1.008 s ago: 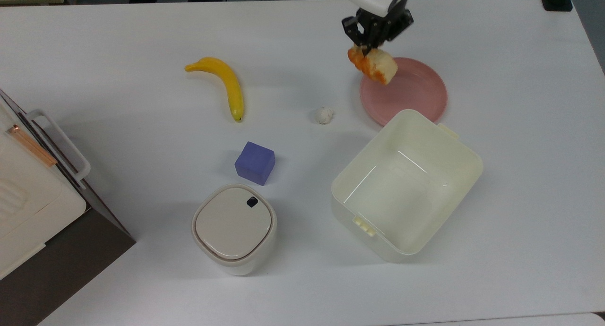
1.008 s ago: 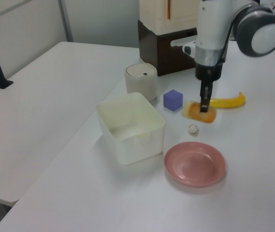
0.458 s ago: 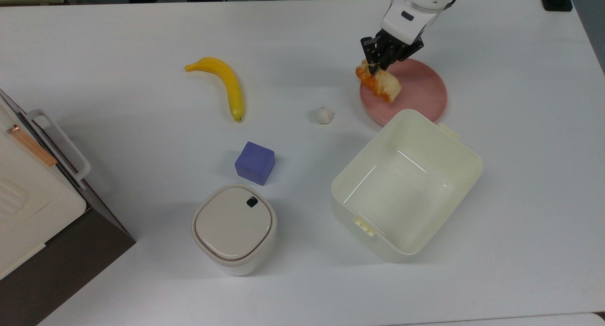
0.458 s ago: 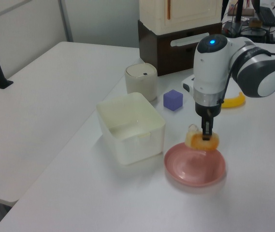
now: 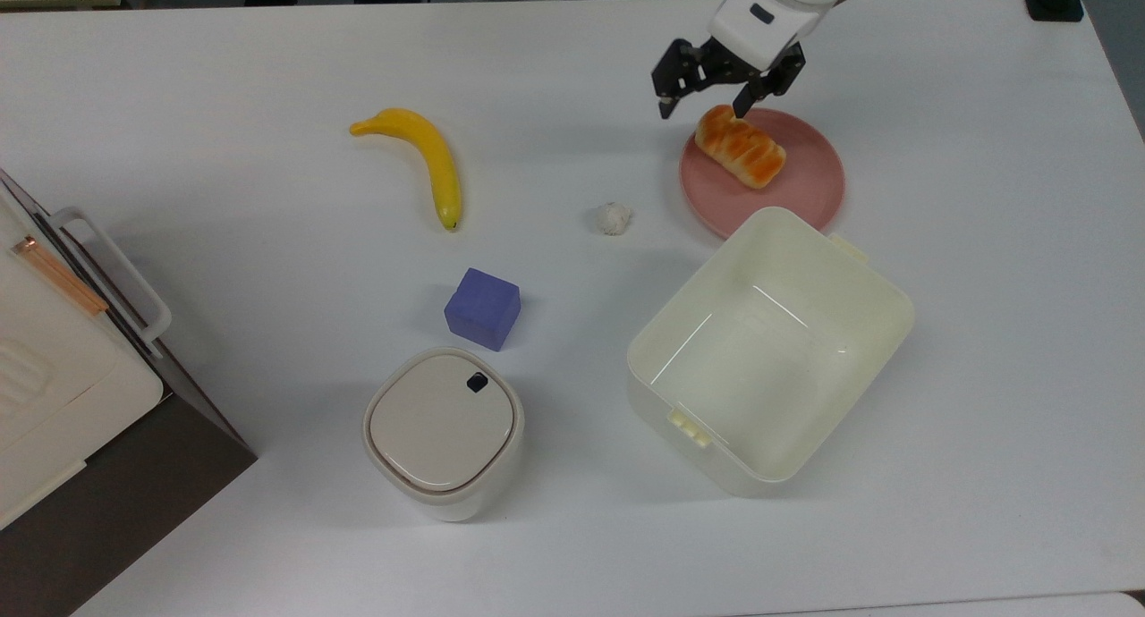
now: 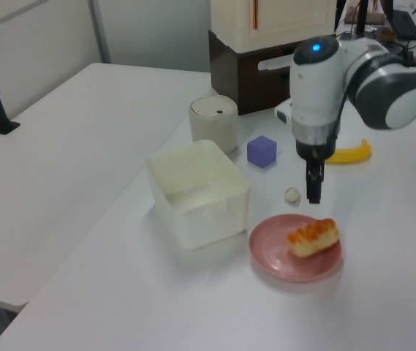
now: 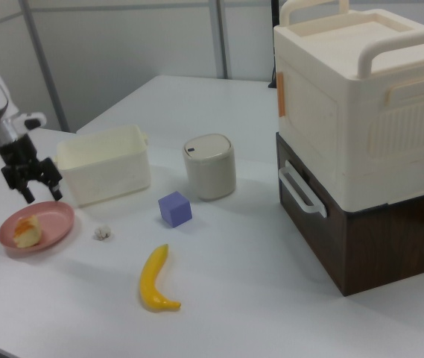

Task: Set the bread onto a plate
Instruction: 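Open the gripper to release the roll and raise away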

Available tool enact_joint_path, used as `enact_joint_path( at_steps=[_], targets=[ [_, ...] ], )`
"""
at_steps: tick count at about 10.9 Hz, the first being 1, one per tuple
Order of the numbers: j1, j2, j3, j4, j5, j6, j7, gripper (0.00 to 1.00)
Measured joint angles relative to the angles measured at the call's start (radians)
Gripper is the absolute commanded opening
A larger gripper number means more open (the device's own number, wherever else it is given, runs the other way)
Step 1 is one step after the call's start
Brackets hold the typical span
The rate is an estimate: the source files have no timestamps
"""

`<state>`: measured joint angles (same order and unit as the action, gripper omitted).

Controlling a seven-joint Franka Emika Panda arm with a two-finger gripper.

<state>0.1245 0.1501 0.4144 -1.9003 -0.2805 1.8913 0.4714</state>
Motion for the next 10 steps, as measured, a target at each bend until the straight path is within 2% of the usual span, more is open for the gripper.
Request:
enact_joint_path(
  at_steps=[2, 3, 6, 10],
  targets=[
    [-0.045, -0.036, -0.009, 0.07, 0.014, -0.114, -0.06, 1.0],
    [-0.062, -0.053, -0.03, 0.122, 0.052, -0.167, -0.091, 1.0],
    [-0.084, -0.081, -0.176, 0.294, 0.113, -0.246, -0.156, 1.0],
    [-0.103, -0.083, -0.374, 0.435, 0.226, -0.247, -0.211, 1.0]
  ],
)
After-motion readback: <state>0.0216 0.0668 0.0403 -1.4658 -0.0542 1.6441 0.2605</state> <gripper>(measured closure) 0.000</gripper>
